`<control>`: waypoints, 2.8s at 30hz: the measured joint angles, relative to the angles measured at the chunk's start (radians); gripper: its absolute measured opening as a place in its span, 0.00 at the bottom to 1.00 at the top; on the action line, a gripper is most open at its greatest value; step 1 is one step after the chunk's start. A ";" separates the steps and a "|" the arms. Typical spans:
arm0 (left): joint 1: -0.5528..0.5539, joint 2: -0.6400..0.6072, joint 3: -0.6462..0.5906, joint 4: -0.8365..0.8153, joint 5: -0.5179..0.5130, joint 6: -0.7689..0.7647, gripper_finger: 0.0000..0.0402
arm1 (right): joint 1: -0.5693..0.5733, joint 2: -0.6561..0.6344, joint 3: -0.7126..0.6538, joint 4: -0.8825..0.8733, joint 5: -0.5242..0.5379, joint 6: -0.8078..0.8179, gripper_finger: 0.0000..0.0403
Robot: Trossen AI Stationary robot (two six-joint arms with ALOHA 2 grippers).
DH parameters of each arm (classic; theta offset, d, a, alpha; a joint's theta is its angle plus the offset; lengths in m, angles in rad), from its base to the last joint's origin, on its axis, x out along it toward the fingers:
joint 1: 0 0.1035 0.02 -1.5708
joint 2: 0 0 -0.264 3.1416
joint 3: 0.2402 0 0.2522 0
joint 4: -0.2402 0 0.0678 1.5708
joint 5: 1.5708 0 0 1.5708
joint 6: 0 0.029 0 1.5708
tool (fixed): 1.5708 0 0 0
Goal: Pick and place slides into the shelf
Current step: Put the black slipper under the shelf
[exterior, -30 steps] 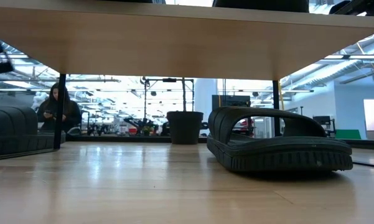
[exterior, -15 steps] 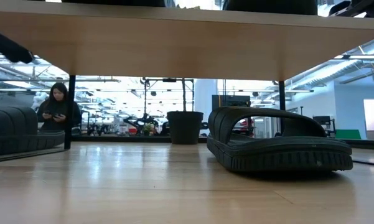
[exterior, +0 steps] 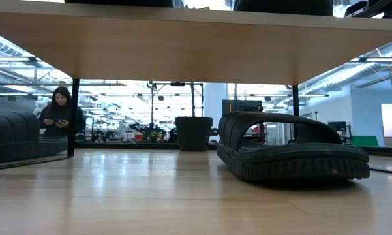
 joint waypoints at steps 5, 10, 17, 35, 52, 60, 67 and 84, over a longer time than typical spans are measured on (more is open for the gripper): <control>-0.096 0.122 0.000 0.072 -0.082 0.037 0.26 | 0.000 0.000 0.000 -0.012 0.000 0.000 0.00; -0.107 0.230 0.000 0.198 -0.072 0.187 0.26 | 0.000 0.000 0.000 -0.012 0.000 0.000 0.00; -0.069 0.351 -0.002 0.114 0.016 0.138 0.26 | 0.000 0.000 0.000 -0.012 0.000 0.000 0.00; -0.106 0.418 -0.002 0.097 0.044 -0.100 0.70 | 0.000 0.000 0.000 -0.013 0.000 0.000 0.00; -0.163 0.570 -0.015 0.039 -0.019 -0.068 0.73 | 0.000 0.000 0.000 -0.016 0.000 0.000 0.00; -0.153 0.688 -0.015 0.006 -0.071 -0.015 0.64 | 0.000 0.000 0.000 -0.016 0.003 0.000 0.00; -0.136 0.754 -0.015 -0.054 -0.061 -0.010 0.57 | 0.000 0.000 0.000 -0.016 0.004 -0.001 0.00; -0.131 0.637 -0.016 -0.084 0.023 -0.060 0.02 | 0.000 0.000 0.000 -0.016 0.004 0.000 0.00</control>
